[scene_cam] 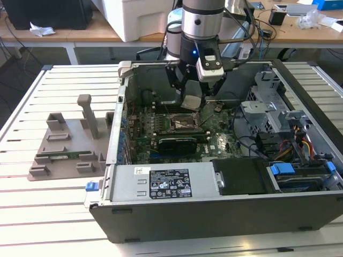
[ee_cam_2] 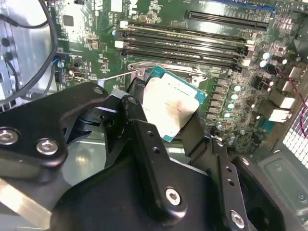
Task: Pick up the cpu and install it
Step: 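Place the cpu into insertion slot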
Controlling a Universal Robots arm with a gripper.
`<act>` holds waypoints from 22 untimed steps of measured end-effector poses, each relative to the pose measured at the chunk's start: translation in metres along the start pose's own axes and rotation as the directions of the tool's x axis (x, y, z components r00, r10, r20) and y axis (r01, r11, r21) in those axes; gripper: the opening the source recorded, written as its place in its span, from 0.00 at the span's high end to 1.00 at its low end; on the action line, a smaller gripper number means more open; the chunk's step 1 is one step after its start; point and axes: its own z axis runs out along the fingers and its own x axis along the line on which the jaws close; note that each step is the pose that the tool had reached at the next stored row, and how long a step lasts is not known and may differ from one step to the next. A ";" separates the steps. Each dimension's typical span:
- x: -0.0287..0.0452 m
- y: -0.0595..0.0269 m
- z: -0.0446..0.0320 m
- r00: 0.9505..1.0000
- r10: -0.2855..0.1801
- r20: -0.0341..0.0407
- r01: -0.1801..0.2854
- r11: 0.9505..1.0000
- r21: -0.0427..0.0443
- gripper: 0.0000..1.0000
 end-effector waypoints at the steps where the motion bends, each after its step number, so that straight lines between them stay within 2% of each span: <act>1: 0.0000 0.0000 0.0000 1.000 0.015 0.000 -0.015 1.000 0.000 0.45; 5: -0.0001 0.0000 0.0000 0.999 0.053 -0.001 -0.053 0.999 0.001 0.45; 8: -0.0001 0.0001 0.0000 0.996 0.092 -0.001 -0.092 0.996 0.001 0.45; 12: -0.0002 0.0001 0.0000 0.989 0.145 -0.002 -0.145 0.989 0.002 0.45; 15: -0.0002 0.0001 0.0001 0.981 0.196 -0.002 -0.196 0.981 0.002 0.45; 20: -0.0002 0.0001 0.0001 0.971 0.238 -0.002 -0.238 0.971 0.003 0.45; 22: -0.0002 0.0001 0.0002 0.964 0.264 -0.002 -0.264 0.964 0.004 0.45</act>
